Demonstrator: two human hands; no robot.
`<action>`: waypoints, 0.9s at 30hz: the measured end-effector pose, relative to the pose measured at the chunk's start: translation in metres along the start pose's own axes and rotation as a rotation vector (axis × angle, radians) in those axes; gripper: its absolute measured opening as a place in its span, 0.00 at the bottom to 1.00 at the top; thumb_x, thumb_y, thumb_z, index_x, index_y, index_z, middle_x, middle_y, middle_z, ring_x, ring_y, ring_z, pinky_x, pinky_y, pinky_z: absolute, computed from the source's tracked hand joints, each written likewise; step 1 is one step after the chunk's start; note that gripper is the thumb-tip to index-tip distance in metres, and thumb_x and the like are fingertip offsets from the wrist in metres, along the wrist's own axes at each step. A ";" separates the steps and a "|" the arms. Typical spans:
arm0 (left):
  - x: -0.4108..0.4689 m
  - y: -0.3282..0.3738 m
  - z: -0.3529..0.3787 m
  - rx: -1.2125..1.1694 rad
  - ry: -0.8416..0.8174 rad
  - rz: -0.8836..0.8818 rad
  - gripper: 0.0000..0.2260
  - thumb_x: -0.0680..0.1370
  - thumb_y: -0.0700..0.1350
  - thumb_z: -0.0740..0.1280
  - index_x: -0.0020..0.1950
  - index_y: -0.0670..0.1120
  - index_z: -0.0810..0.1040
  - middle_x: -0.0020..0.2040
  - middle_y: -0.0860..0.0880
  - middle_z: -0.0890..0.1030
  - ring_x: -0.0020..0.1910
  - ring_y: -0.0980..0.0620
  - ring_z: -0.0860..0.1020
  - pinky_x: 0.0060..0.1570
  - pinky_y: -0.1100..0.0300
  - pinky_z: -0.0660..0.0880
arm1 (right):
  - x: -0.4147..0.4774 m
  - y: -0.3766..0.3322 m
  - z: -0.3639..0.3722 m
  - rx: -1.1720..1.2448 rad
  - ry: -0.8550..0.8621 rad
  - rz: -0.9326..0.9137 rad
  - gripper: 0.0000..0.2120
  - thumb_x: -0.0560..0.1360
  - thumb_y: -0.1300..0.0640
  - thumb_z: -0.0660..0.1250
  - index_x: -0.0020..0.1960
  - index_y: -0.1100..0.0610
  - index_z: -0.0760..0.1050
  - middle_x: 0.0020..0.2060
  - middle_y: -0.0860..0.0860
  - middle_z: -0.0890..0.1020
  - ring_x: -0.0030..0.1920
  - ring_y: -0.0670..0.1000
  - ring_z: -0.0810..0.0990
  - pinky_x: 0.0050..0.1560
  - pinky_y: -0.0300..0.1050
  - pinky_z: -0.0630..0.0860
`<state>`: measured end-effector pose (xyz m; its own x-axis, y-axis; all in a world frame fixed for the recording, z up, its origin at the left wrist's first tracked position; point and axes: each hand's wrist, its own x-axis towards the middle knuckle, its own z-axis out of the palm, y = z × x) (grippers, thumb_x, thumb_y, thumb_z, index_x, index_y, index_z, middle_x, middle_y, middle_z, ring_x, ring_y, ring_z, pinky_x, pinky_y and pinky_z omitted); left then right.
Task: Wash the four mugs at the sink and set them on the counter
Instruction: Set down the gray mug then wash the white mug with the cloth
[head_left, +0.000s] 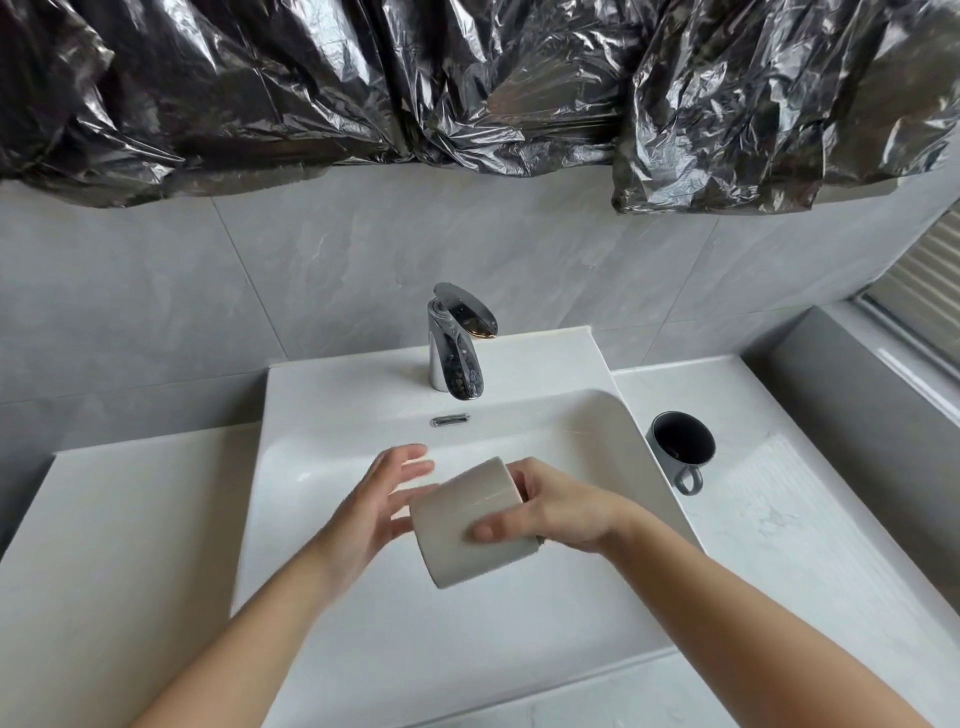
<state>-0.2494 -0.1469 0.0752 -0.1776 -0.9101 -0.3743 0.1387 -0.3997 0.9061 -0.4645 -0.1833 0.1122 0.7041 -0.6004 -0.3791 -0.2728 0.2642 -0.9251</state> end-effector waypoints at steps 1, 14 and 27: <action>0.004 0.007 -0.004 -0.014 -0.032 -0.127 0.33 0.71 0.67 0.66 0.66 0.45 0.72 0.61 0.47 0.78 0.55 0.46 0.77 0.52 0.56 0.73 | -0.002 -0.004 0.000 -0.103 -0.032 -0.011 0.11 0.66 0.55 0.75 0.48 0.53 0.81 0.38 0.44 0.80 0.38 0.44 0.78 0.36 0.37 0.72; 0.017 -0.002 0.002 0.178 -0.269 -0.333 0.31 0.55 0.67 0.79 0.43 0.44 0.78 0.34 0.48 0.67 0.31 0.52 0.66 0.34 0.63 0.73 | -0.009 -0.006 0.004 -0.704 -0.213 -0.019 0.14 0.68 0.60 0.78 0.51 0.55 0.80 0.39 0.44 0.81 0.36 0.38 0.78 0.40 0.30 0.74; 0.006 -0.015 0.023 -0.242 0.252 -0.257 0.15 0.82 0.44 0.59 0.35 0.47 0.67 0.26 0.51 0.61 0.23 0.53 0.64 0.40 0.54 0.69 | 0.002 0.047 0.007 -0.283 0.878 -0.350 0.23 0.68 0.67 0.67 0.54 0.43 0.78 0.46 0.40 0.84 0.46 0.40 0.82 0.48 0.39 0.78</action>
<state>-0.2752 -0.1436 0.0642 0.0035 -0.7641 -0.6451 0.3507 -0.6032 0.7164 -0.4711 -0.1673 0.0679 0.0697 -0.9876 0.1410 -0.3689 -0.1568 -0.9161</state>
